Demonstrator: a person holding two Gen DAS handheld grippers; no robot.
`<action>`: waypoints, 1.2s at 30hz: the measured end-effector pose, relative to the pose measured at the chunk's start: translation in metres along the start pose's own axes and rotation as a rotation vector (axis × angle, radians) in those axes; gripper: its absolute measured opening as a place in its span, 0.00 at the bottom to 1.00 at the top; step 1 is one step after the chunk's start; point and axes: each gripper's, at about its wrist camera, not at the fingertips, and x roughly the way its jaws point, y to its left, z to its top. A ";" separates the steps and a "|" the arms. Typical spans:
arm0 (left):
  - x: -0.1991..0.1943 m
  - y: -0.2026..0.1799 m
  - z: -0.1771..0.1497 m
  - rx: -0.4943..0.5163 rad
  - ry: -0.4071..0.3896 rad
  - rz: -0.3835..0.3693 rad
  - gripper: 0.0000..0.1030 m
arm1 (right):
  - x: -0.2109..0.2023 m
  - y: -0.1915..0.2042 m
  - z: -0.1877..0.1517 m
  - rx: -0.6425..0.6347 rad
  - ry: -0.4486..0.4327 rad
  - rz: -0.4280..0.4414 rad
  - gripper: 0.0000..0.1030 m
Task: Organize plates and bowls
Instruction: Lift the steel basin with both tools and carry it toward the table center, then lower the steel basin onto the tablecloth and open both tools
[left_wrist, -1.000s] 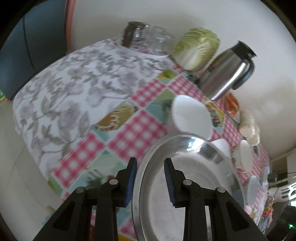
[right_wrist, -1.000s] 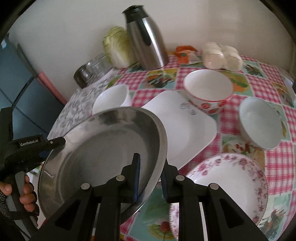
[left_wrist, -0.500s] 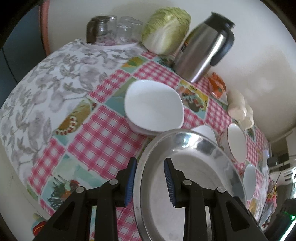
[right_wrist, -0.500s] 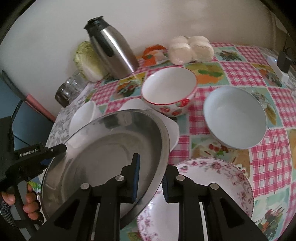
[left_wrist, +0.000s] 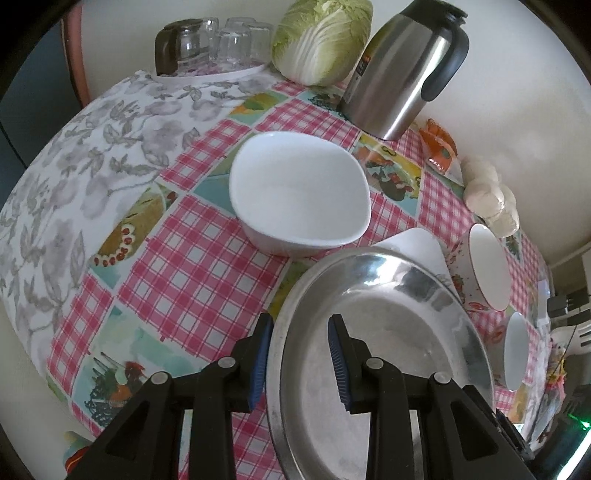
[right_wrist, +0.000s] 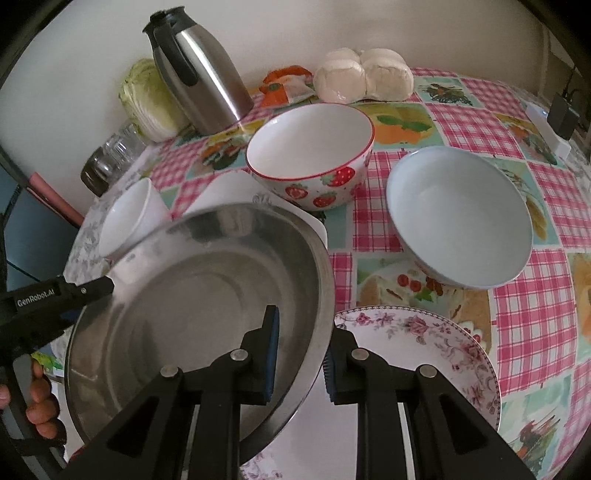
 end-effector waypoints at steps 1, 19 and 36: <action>0.003 0.001 0.000 -0.002 0.009 0.001 0.32 | 0.001 -0.001 0.000 0.006 0.005 0.000 0.22; 0.005 0.016 -0.012 -0.044 0.087 0.012 0.34 | -0.010 -0.006 -0.004 0.016 0.032 -0.058 0.22; -0.011 -0.004 -0.020 0.073 0.039 0.060 0.38 | -0.014 0.011 -0.003 -0.074 -0.007 -0.118 0.23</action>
